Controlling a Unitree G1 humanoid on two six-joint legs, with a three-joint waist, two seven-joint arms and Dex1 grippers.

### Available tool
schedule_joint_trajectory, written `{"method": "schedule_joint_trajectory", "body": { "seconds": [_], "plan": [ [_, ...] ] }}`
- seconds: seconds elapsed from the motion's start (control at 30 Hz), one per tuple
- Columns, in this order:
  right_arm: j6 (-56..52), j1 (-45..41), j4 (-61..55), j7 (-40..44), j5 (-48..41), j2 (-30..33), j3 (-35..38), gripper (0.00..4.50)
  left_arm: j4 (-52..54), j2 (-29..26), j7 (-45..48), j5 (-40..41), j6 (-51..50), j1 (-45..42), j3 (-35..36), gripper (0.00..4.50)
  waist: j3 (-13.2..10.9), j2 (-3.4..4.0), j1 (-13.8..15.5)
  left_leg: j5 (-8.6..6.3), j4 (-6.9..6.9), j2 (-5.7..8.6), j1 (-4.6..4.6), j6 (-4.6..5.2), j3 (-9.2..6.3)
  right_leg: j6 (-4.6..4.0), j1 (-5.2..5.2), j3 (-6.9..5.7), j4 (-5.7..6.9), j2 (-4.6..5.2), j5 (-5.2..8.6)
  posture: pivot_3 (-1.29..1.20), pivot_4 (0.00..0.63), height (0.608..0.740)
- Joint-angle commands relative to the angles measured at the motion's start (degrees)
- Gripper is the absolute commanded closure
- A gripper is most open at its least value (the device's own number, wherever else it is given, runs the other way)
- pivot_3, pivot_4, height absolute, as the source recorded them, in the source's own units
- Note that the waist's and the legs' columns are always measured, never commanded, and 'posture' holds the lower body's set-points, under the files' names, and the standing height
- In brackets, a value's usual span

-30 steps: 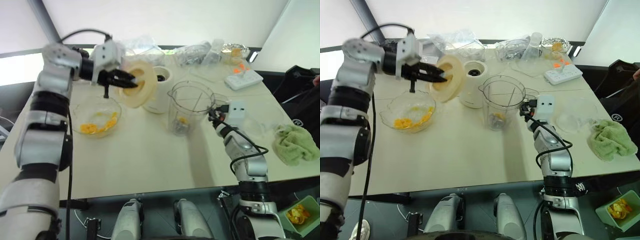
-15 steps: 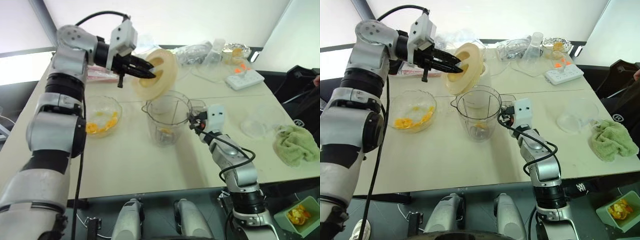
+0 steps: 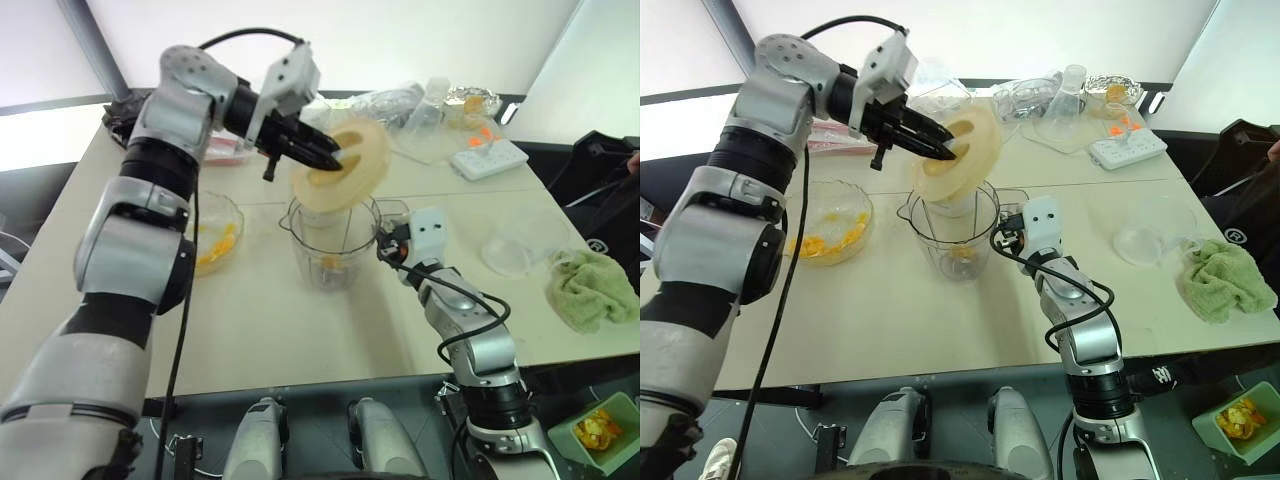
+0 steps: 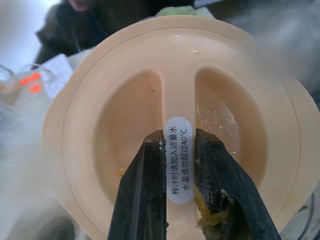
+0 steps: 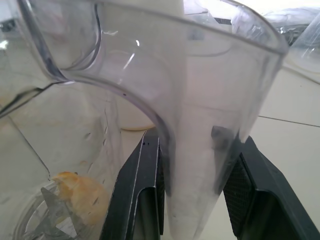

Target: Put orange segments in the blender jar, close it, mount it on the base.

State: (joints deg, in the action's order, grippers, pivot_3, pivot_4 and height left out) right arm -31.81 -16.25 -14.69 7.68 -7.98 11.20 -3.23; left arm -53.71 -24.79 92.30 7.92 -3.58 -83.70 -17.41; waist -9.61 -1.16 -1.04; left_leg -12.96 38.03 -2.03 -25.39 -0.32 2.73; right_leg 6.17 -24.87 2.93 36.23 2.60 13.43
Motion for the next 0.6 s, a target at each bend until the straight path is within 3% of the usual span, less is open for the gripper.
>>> {"method": "schedule_joint_trajectory", "body": {
  "seconds": [0.03,0.23,0.6],
  "plan": [
    [-0.1,-0.1,-2.0,0.1,0.6,0.1,0.4,3.54,4.2,-1.0,0.2,2.8,-1.5,0.5,-4.8,4.25,0.0,0.00,0.0,0.00,0.00,0.00,0.00,0.00,0.00,-0.01,0.00,0.00,0.00,0.00,0.00,0.00,0.150,0.740],
    [0.2,0.6,-2.7,0.4,-0.4,-0.8,1.0,3.54,5.5,-1.9,0.2,4.3,0.4,1.2,-11.2,4.25,0.0,0.00,0.1,0.00,0.00,0.00,0.00,0.00,0.00,-0.10,0.00,0.00,0.00,0.00,0.06,0.00,0.150,0.740],
    [1.3,1.8,-4.8,1.7,-3.5,-3.6,2.3,3.54,-1.1,0.9,0.2,3.9,6.1,-1.0,-18.2,4.25,0.0,0.00,0.2,0.00,0.04,0.01,0.03,0.00,-0.01,-0.19,0.04,0.00,0.00,0.00,0.10,0.00,0.150,0.740]
  ]
}}
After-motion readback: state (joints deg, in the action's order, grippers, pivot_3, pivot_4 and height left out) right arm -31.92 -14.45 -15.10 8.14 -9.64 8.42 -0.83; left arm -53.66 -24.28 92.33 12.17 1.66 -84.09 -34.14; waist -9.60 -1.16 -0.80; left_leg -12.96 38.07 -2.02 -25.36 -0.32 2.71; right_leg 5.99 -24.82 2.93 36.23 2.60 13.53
